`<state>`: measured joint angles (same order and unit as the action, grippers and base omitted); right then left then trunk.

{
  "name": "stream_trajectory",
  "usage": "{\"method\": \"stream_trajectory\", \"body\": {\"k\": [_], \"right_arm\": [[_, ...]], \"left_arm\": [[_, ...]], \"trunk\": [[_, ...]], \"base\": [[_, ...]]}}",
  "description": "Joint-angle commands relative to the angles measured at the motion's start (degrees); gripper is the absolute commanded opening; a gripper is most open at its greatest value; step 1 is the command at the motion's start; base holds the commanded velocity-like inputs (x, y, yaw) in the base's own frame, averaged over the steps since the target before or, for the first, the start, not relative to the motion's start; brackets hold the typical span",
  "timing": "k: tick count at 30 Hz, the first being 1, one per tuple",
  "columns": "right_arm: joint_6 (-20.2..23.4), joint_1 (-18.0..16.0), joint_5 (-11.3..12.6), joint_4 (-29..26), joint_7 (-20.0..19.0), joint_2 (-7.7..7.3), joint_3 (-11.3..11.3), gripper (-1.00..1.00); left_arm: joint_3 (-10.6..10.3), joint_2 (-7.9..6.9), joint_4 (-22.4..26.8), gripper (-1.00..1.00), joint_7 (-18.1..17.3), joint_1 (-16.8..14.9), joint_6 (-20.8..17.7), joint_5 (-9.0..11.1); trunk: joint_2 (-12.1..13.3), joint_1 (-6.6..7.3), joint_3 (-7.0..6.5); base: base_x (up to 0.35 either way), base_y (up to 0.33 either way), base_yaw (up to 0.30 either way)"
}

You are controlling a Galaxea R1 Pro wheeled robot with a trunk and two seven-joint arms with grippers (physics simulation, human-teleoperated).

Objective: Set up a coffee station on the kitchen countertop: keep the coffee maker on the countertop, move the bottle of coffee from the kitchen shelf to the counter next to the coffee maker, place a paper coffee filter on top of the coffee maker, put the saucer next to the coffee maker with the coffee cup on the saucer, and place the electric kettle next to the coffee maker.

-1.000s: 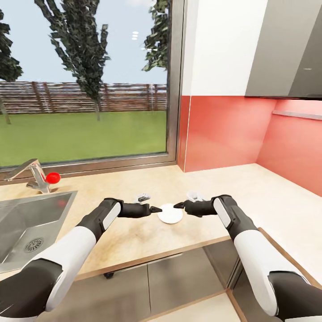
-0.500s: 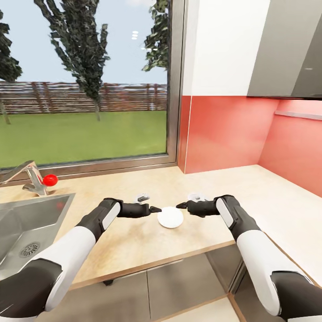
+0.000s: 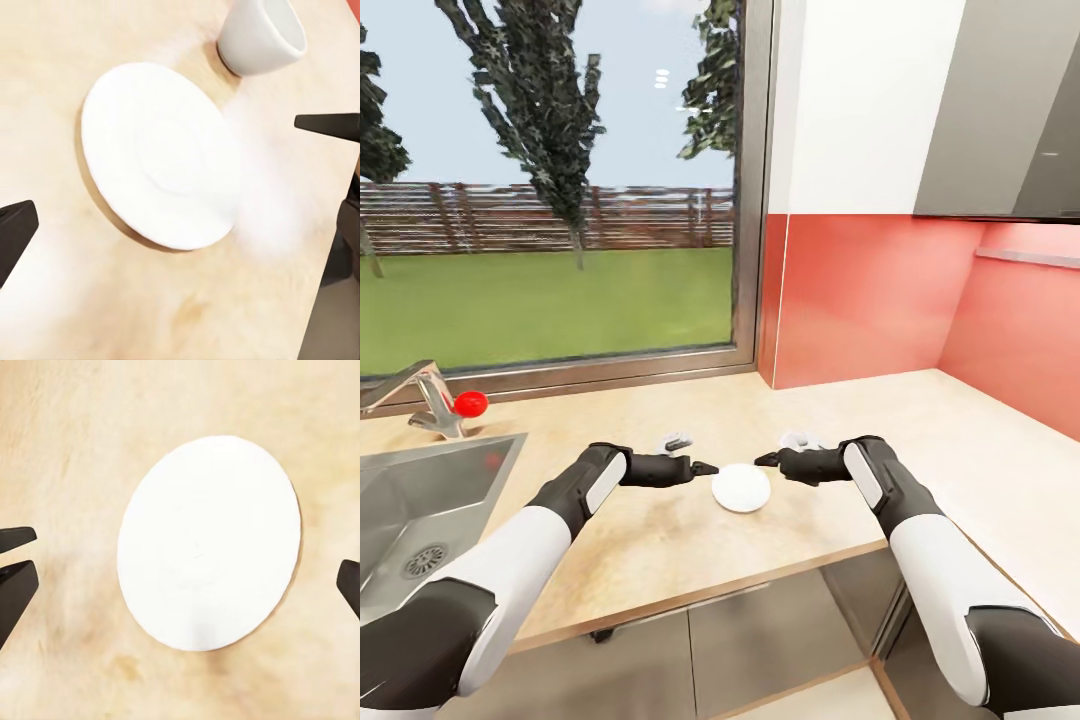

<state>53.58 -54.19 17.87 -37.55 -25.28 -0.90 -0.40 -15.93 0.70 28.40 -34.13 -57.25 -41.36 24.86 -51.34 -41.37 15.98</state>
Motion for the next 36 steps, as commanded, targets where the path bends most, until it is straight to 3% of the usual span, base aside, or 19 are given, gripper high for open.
{"method": "stream_trajectory", "body": {"k": [1, 28, 36], "right_arm": [[0.21, -0.04, -0.28, -0.04, -0.32, 0.0, -0.04, 1.0], [0.21, -0.04, -0.29, -0.04, -0.32, 0.02, -0.04, 1.0], [0.21, -0.04, -0.29, -0.03, -0.38, 0.02, -0.04, 1.0]], "left_arm": [[-0.13, -0.01, 0.0, 1.0, 0.03, -0.05, -0.31, 0.27], [-0.06, 0.0, -0.02, 1.0, 0.29, -0.05, -0.31, 0.27], [-0.06, 0.06, -0.02, 1.0, 0.21, -0.05, -0.3, 0.27]], "trunk": [[-0.06, -0.01, 0.08], [-0.06, -0.01, 0.13], [-3.27, -1.77, 2.22]], "base": [[0.007, 0.0, -0.048], [0.037, 0.006, -0.033], [0.0, 0.0, 0.0]]}}
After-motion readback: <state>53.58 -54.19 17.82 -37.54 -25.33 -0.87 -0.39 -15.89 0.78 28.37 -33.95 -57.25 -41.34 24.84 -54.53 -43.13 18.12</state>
